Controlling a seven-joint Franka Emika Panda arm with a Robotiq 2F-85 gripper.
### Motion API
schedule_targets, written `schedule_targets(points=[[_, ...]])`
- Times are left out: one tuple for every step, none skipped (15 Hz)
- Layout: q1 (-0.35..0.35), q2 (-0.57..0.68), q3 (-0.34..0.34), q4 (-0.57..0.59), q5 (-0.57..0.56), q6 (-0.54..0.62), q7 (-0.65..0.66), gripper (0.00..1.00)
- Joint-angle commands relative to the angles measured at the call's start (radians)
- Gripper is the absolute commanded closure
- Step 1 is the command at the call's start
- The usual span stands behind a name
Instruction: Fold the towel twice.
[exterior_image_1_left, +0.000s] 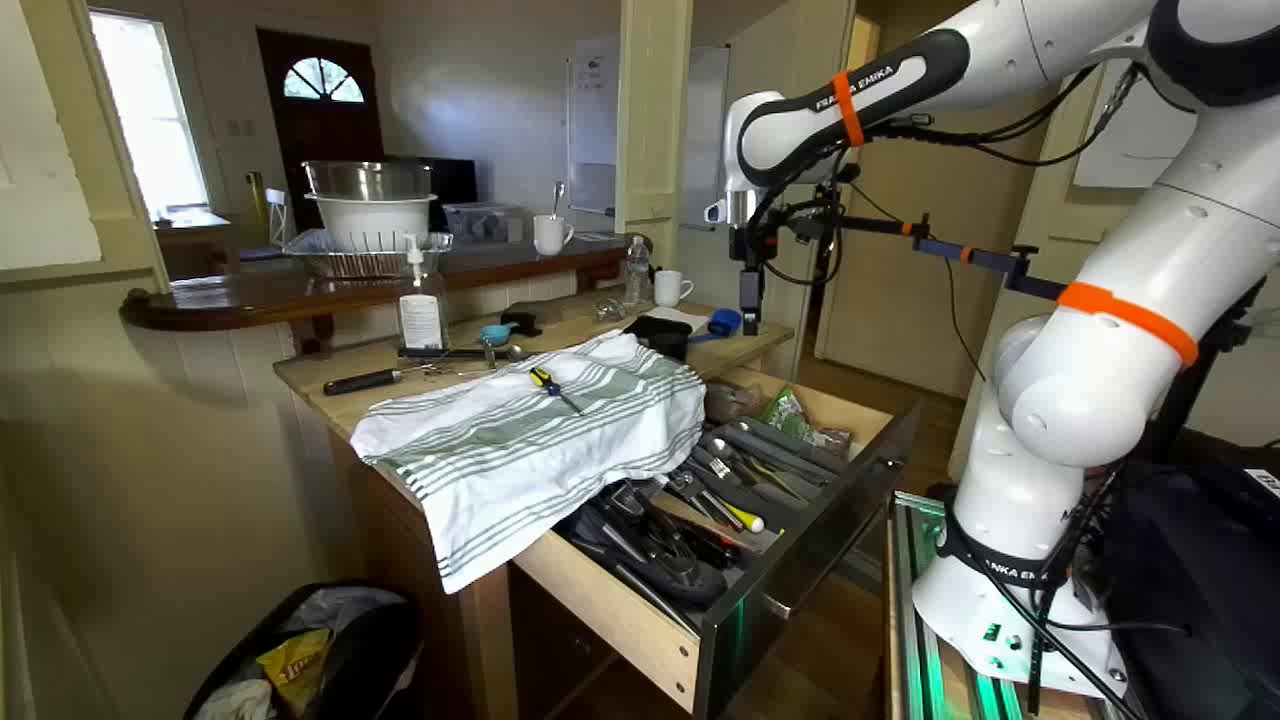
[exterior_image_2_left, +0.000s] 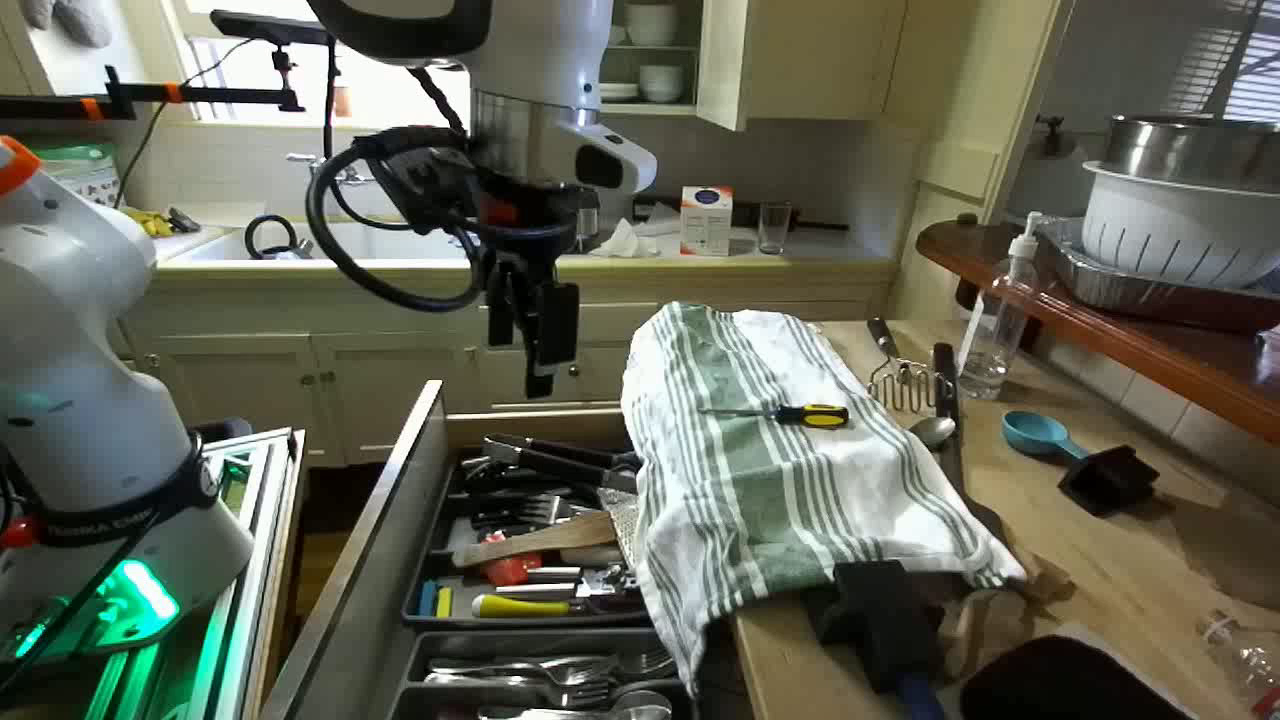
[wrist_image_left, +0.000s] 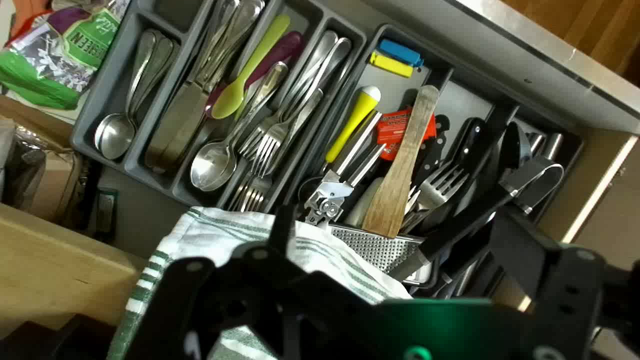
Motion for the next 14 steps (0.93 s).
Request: schedule_targets(points=[[-0.016, 0.002, 0.015, 0.001, 0.006, -0.001, -0.005, 0.00], [-0.016, 0.002, 0.015, 0.001, 0.006, -0.001, -0.005, 0.00], [-0.016, 0.002, 0.015, 0.001, 0.006, -0.001, -0.005, 0.00], [-0.016, 0.002, 0.015, 0.001, 0.006, -0.001, -0.005, 0.00], [-0.016, 0.002, 0.015, 0.001, 0.006, -0.001, -0.005, 0.00], [-0.016, 0.002, 0.015, 0.001, 0.006, -0.001, -0.005, 0.00], [-0.010, 0.032, 0.010, 0.014, 0.020, 0.032, -0.008, 0.00], [-0.005, 0.067, 0.004, 0.033, 0.037, 0.076, -0.012, 0.00], [-0.001, 0.096, -0.001, 0.050, 0.057, 0.112, -0.017, 0.00], [0.005, 0.127, -0.006, 0.068, 0.083, 0.163, -0.028, 0.00], [0.008, 0.165, -0.011, 0.089, 0.118, 0.220, -0.035, 0.00], [0.011, 0.205, -0.014, 0.113, 0.159, 0.266, -0.048, 0.00], [0.010, 0.253, -0.012, 0.139, 0.185, 0.322, -0.066, 0.00], [0.005, 0.299, -0.007, 0.169, 0.216, 0.354, -0.071, 0.00]])
